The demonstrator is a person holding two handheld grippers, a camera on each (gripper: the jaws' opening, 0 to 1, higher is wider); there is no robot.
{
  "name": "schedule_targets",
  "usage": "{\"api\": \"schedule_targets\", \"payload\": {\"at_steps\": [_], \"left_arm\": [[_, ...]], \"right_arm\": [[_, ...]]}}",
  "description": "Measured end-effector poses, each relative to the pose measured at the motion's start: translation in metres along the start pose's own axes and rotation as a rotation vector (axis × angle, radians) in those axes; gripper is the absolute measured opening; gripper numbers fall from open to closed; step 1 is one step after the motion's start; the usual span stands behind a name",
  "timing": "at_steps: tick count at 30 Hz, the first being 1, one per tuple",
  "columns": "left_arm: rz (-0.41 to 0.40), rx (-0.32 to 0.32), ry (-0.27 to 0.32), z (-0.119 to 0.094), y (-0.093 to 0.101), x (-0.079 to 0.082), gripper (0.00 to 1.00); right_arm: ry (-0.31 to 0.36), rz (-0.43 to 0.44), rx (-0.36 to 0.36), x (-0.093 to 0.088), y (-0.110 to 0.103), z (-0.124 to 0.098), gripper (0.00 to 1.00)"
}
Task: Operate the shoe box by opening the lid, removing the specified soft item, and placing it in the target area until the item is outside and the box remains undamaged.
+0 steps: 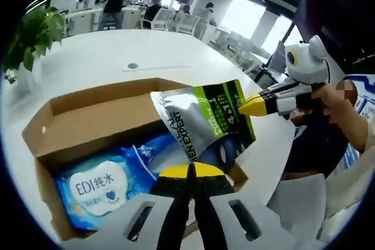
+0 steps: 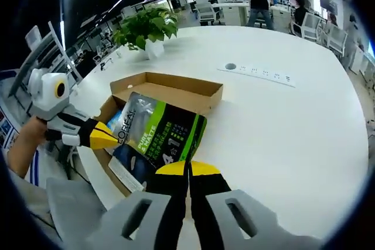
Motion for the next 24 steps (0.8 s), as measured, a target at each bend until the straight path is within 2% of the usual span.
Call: {"api": "schedule_targets", "payload": {"at_steps": [24], "left_arm": [[0.110,-0.066,-0.048,0.050,0.050,0.016,0.00]], "right_arm": [[-0.039,0.021,-0.084,-0.019,0.062,-0.025,0.00]]}}
Point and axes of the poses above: the point that each gripper's makers call its tool centre point, and the gripper's own axes: z roughly forward along the fingers, y roughly to its right, x roughly out of its top, the point moved 1 cm from there along -z, roughly backward along the fingers, and after that the axes turned 3 degrees about -x, right-handed, at the moved point
